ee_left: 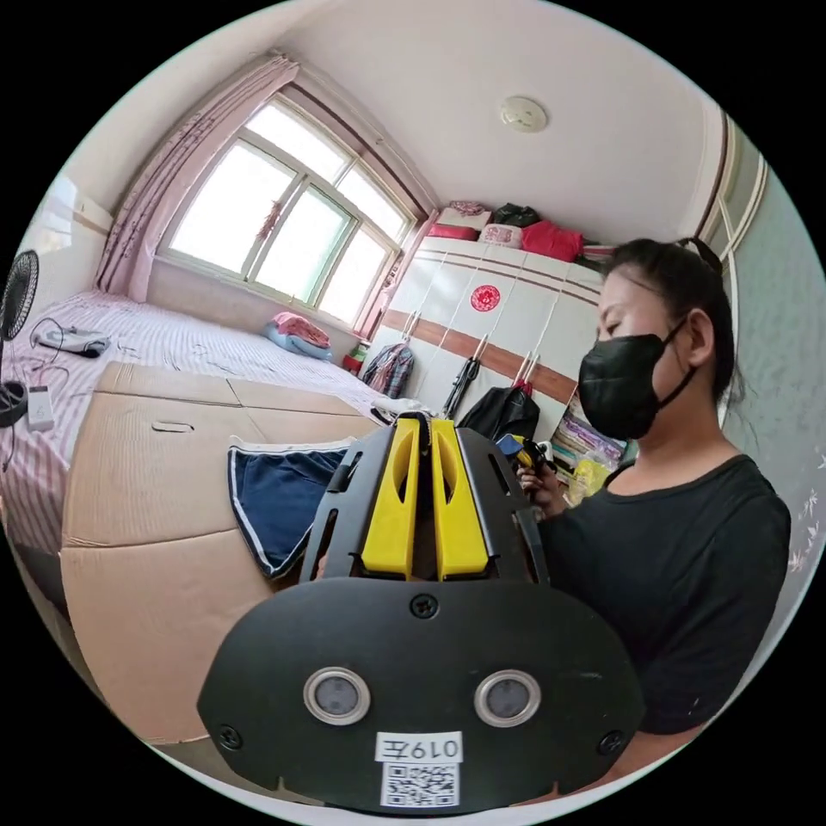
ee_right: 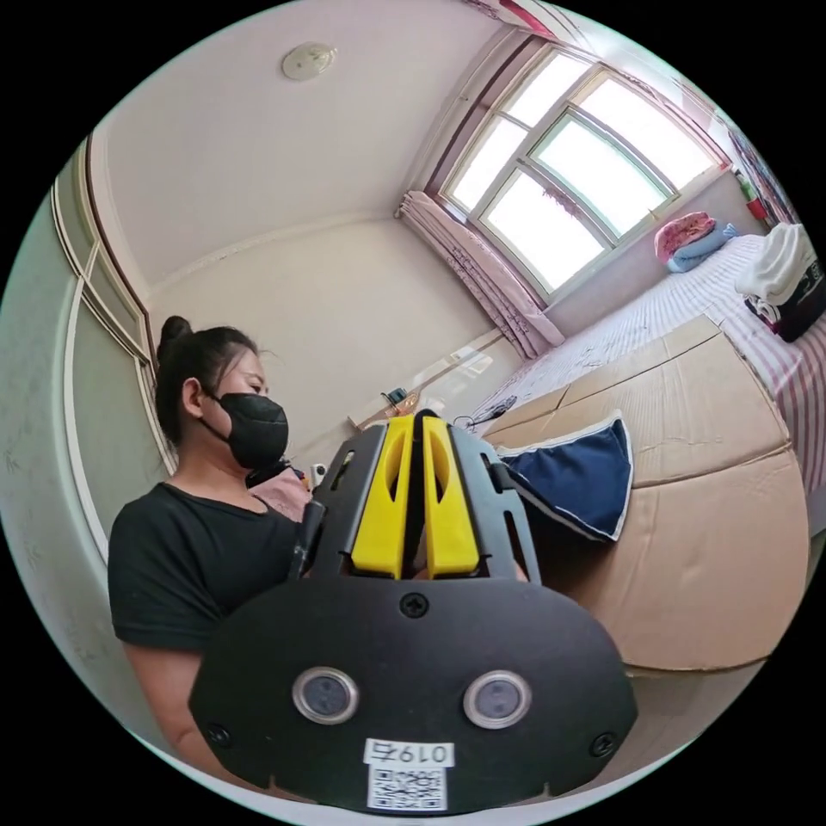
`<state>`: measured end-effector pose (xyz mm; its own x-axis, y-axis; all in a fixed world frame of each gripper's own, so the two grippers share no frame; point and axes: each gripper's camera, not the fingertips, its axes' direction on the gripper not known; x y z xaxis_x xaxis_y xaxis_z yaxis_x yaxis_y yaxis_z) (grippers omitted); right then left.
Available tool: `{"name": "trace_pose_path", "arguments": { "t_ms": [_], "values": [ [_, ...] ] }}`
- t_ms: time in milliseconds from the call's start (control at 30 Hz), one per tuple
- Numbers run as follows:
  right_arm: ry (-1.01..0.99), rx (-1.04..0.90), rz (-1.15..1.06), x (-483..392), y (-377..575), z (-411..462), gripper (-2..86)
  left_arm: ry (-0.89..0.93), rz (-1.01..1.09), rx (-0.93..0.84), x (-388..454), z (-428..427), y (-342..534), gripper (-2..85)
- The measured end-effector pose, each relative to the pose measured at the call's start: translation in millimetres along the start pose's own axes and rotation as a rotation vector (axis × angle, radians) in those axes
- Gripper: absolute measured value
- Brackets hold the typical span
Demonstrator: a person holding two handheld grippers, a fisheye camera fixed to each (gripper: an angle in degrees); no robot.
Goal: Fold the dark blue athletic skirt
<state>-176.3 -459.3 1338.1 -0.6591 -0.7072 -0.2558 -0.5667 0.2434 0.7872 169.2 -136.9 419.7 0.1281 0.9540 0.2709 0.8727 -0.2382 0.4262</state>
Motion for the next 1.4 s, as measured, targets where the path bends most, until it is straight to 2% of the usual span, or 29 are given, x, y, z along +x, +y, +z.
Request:
{"name": "trace_pose_path", "arguments": {
  "t_ms": [100,267,467,567,1067,1233,1400],
  "values": [
    [0.044,-0.004,0.030,56.7,-36.3,23.4,0.3,0.023,-0.132,0.043,-64.8,22.6,-21.1,1.3],
    [0.204,-0.168,0.087,177.6,-98.9,107.5,0.4,-0.050,-0.350,-0.051,-188.6,86.8,-55.0,1.4],
    [0.239,-0.284,0.289,324.4,-114.6,193.4,0.4,-0.148,-0.581,-0.192,-303.9,148.3,-54.4,1.6],
    [0.253,-0.285,0.339,374.8,-112.2,213.2,0.5,-0.119,-0.657,-0.182,-342.9,164.2,-46.5,1.6],
    [0.290,-0.314,0.519,511.4,-104.0,310.6,0.6,-0.129,-0.820,-0.161,-441.1,228.3,-38.3,2.8],
    [0.298,-0.292,0.601,536.7,-91.9,334.5,1.1,-0.172,-0.877,-0.177,-452.9,248.5,-32.0,3.0],
    [0.251,-0.261,0.622,542.1,-83.9,356.4,3.3,-0.134,-0.924,-0.158,-457.8,264.0,-24.1,4.4]
  ]
}}
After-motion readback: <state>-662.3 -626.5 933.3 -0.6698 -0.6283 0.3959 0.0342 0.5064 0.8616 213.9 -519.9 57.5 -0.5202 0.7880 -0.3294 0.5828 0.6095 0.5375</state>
